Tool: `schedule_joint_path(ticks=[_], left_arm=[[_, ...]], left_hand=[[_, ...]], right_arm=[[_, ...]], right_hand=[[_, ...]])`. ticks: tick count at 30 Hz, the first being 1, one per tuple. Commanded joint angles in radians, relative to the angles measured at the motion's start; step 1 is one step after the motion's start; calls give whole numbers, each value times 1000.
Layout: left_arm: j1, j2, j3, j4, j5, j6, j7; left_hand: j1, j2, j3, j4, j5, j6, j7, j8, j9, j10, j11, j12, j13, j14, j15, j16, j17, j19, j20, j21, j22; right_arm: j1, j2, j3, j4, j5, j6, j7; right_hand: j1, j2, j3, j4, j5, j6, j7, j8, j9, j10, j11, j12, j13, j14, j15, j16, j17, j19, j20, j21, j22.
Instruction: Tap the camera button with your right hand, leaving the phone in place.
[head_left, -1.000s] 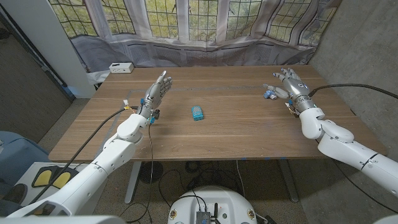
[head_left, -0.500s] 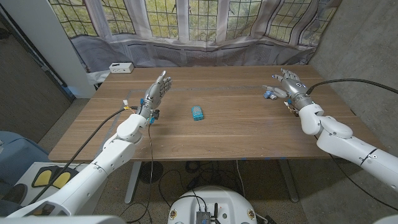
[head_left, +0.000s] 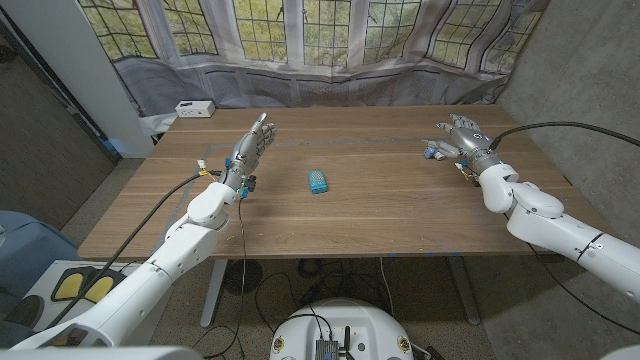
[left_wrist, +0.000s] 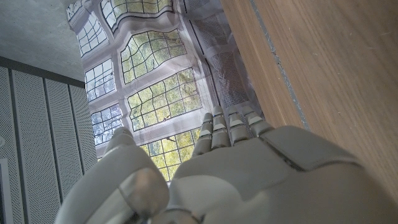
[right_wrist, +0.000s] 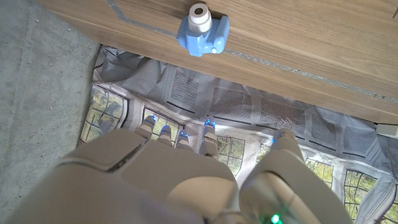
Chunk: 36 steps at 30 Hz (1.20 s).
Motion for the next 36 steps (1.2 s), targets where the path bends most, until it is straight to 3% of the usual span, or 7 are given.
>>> schedule_joint_path(ticks=[1,17,29,36], left_arm=[[-1,-1,0,-2,2,3,3],[0,5,-3,-16,6,11,12],[-4,4,-1,-16,7,20,16],[-4,1,-1,-12,8,15,17]], left_hand=[[5,8,2,-5,-2,10,0,-2,1,9,-3,-1,4,5,1,-3,3,0,11,-3,1],[5,9,1,-6,-2,12,1,-2,1,10,-4,-3,4,6,0,-4,3,-1,10,-3,1],[4,9,1,-7,-2,12,0,-3,1,9,-1,-6,4,5,2,-4,3,-2,10,-3,1],[4,10,1,-8,-2,13,0,-3,1,11,0,-6,4,5,2,-4,3,-2,9,-3,1]], right_arm=[[26,-1,-26,7,-8,-28,35],[49,13,-57,31,-24,-38,43],[66,33,-76,57,-33,-46,40],[78,48,-87,80,-27,-46,40]], right_hand=[[-6,6,5,5,-1,10,0,3,3,-93,-2,2,6,-224,-2,4,3,-139,-9,6,4],[-10,11,7,8,-2,31,-1,10,3,-127,-17,4,6,-246,-6,8,5,-183,-16,7,5],[-8,20,15,8,-2,105,-12,32,2,-130,-33,18,6,-256,-8,14,5,-200,-29,16,5],[-9,21,15,9,-3,108,-11,31,2,-132,-35,19,6,-259,-9,14,5,-208,-32,16,5]])
